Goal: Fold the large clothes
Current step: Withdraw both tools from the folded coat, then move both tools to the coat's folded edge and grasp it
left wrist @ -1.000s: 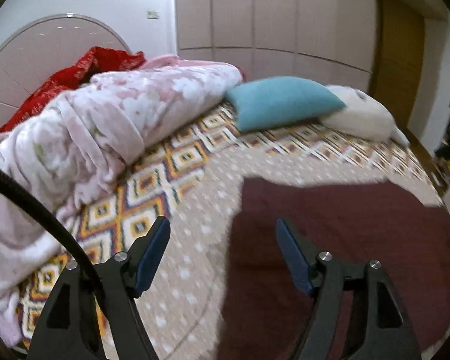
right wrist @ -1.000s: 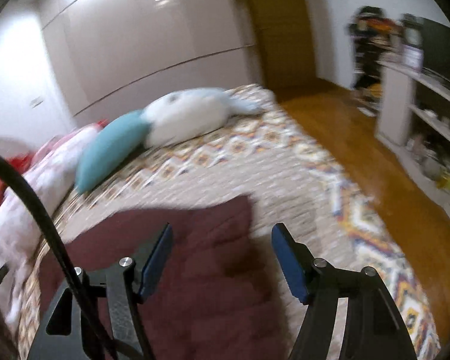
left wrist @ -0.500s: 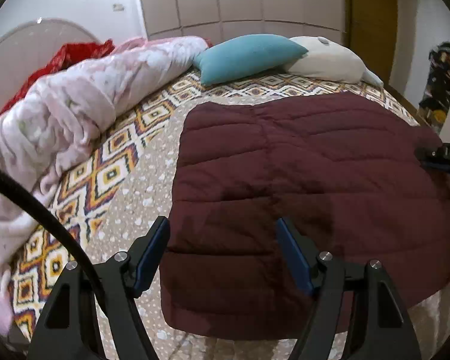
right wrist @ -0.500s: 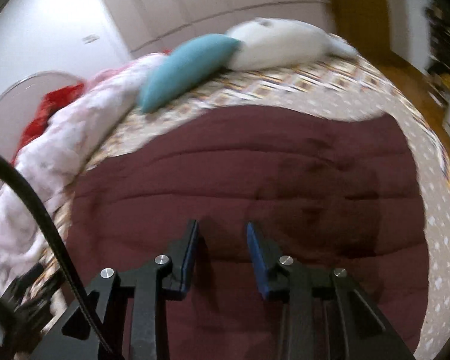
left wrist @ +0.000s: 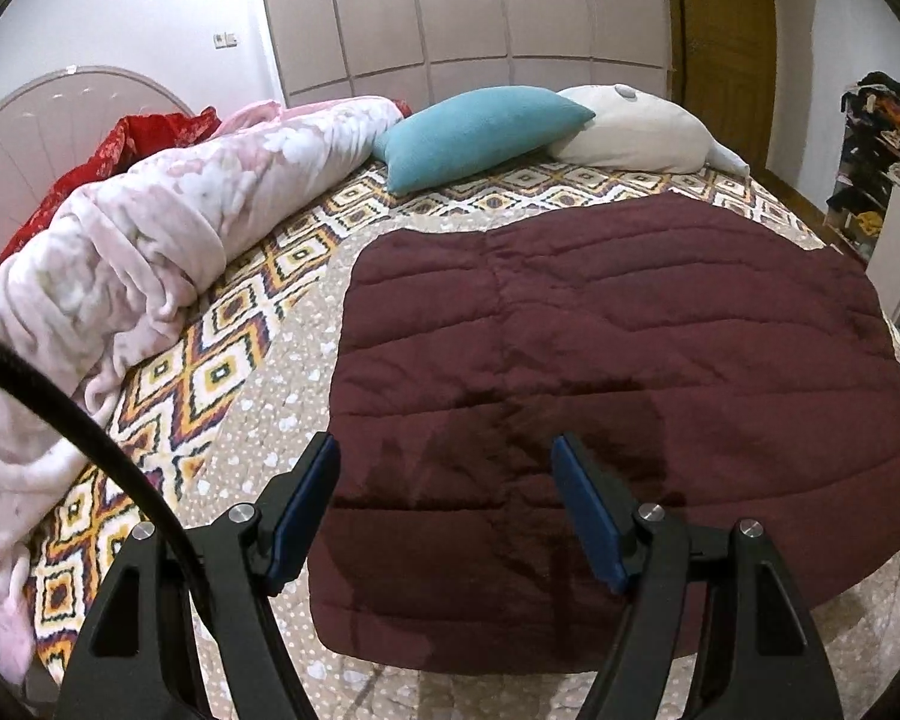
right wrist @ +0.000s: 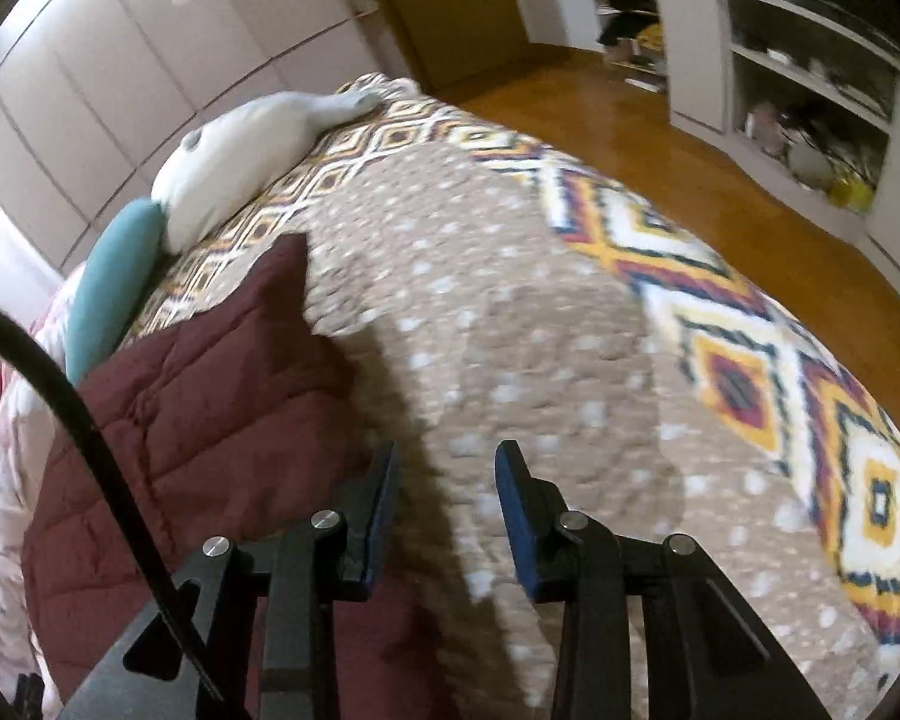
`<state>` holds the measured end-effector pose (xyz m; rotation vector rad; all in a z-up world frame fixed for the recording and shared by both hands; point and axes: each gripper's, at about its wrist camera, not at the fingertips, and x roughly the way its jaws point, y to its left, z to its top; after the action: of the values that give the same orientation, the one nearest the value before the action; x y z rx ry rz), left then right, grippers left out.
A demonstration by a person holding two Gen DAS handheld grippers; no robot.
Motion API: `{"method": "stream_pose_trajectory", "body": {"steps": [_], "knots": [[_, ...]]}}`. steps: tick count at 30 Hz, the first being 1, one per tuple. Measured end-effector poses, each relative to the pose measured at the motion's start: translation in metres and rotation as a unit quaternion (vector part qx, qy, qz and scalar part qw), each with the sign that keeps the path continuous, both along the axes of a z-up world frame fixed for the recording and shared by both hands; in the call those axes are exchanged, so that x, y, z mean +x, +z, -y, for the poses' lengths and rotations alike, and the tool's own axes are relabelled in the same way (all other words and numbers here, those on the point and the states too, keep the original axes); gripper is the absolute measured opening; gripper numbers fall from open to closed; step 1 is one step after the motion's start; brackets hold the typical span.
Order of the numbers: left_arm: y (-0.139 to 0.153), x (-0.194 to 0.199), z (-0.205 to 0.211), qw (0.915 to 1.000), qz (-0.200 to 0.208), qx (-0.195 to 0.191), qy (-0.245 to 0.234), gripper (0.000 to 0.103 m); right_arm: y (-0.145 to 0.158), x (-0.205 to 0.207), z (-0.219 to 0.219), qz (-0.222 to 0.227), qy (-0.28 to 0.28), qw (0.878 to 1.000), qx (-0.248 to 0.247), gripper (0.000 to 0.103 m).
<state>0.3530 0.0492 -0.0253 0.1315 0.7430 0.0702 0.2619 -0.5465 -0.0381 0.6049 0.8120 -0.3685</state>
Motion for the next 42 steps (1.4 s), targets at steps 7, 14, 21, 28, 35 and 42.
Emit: {"method": "stream_pose_trajectory", "body": {"steps": [7, 14, 21, 28, 35, 42], "knots": [[0.002, -0.002, 0.009, 1.0000, 0.006, 0.006, -0.005, 0.072, 0.011, -0.021, -0.011, 0.007, 0.015, 1.000, -0.016, 0.037], [-0.007, 0.011, 0.018, 0.9995, 0.007, 0.031, -0.004, 0.072, 0.024, -0.010, -0.052, 0.019, 0.065, 0.996, -0.049, 0.038], [-0.054, 0.061, 0.011, 0.9941, -0.040, 0.096, 0.030, 0.074, 0.021, 0.005, -0.093, 0.009, 0.118, 0.988, -0.099, 0.042], [-0.044, 0.066, -0.012, 0.9956, -0.054, 0.067, 0.038, 0.074, 0.015, 0.005, -0.087, 0.009, 0.119, 0.989, -0.087, 0.052], [-0.004, 0.067, -0.018, 0.9986, -0.005, 0.034, 0.040, 0.074, 0.039, -0.004, -0.110, 0.054, 0.149, 0.984, -0.085, 0.053], [-0.063, 0.135, -0.023, 0.9940, -0.076, 0.059, 0.053, 0.081, 0.010, 0.037, -0.157, 0.009, 0.200, 0.973, -0.117, 0.056]]}}
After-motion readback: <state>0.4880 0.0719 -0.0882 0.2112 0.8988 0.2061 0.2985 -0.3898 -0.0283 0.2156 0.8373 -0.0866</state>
